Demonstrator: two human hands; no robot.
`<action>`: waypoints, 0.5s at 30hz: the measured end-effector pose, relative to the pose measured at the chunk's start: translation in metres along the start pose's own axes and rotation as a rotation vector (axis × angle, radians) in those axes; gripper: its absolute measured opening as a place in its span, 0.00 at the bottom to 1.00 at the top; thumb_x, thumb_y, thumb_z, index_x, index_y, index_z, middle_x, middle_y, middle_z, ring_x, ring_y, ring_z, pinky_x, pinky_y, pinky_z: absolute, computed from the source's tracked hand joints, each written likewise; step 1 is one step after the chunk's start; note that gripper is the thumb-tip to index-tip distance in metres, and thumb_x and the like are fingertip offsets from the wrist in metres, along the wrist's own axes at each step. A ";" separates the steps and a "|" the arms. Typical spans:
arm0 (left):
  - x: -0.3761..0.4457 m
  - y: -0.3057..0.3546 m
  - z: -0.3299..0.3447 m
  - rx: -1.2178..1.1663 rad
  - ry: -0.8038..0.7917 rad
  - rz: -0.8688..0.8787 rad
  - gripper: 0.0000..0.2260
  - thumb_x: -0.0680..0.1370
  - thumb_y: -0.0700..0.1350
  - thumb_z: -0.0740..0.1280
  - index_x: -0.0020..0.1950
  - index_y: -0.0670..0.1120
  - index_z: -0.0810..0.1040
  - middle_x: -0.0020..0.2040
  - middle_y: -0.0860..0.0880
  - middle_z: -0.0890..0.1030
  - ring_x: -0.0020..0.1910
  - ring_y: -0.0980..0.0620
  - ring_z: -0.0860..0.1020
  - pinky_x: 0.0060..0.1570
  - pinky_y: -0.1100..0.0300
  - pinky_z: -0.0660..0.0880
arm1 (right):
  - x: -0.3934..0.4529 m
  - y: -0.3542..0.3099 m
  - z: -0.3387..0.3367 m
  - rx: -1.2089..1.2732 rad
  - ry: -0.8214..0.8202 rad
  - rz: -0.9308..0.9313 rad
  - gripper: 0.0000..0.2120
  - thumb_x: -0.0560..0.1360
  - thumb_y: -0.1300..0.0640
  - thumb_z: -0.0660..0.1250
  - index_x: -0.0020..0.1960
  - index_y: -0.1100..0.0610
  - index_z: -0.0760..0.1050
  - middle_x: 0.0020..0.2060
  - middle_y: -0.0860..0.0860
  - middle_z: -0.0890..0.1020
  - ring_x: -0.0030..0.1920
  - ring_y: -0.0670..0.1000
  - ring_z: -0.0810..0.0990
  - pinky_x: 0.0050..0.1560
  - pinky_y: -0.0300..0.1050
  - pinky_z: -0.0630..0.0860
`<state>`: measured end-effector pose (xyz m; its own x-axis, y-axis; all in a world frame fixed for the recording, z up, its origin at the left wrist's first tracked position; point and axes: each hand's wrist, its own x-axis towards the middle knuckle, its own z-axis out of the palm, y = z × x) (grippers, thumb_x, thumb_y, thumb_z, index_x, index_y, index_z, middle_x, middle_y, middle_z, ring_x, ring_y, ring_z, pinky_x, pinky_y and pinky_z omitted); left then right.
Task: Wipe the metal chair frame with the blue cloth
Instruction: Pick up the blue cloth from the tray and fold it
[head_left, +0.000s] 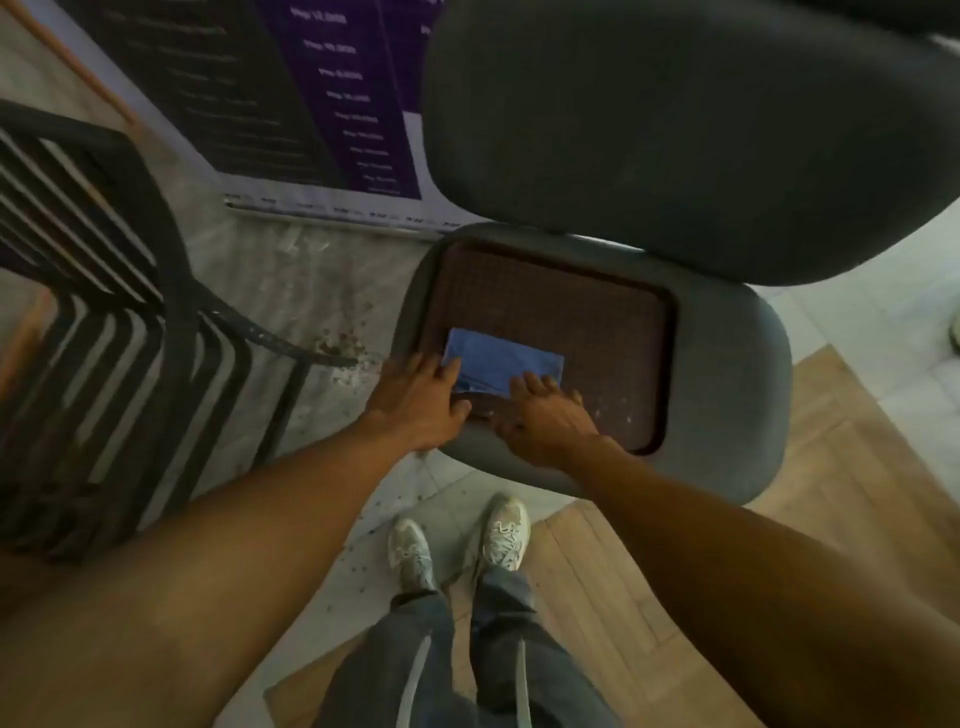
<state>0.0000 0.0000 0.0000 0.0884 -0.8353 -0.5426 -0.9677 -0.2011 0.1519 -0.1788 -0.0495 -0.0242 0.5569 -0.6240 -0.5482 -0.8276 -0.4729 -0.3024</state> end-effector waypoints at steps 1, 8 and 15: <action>0.014 0.002 0.001 0.025 -0.014 0.032 0.28 0.79 0.55 0.57 0.76 0.46 0.56 0.75 0.43 0.63 0.73 0.42 0.62 0.69 0.45 0.62 | 0.006 0.009 0.002 0.029 -0.002 0.041 0.30 0.76 0.41 0.59 0.71 0.58 0.57 0.70 0.58 0.65 0.69 0.62 0.63 0.64 0.66 0.64; 0.106 0.008 0.017 0.083 -0.023 0.090 0.24 0.76 0.44 0.66 0.71 0.44 0.68 0.70 0.43 0.71 0.64 0.40 0.73 0.61 0.49 0.72 | 0.062 0.051 0.017 0.074 0.122 0.206 0.23 0.76 0.53 0.61 0.69 0.57 0.63 0.62 0.60 0.75 0.56 0.63 0.78 0.53 0.56 0.75; 0.150 0.000 0.046 0.143 -0.005 0.139 0.28 0.75 0.45 0.67 0.73 0.46 0.62 0.71 0.43 0.65 0.67 0.40 0.67 0.65 0.45 0.66 | 0.113 0.055 0.032 0.087 0.152 0.137 0.28 0.73 0.58 0.65 0.71 0.55 0.61 0.65 0.58 0.71 0.54 0.65 0.78 0.49 0.55 0.76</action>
<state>0.0023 -0.1018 -0.1199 -0.0496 -0.8471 -0.5291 -0.9942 -0.0086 0.1070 -0.1633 -0.1262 -0.1282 0.4373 -0.7685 -0.4671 -0.8957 -0.3254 -0.3031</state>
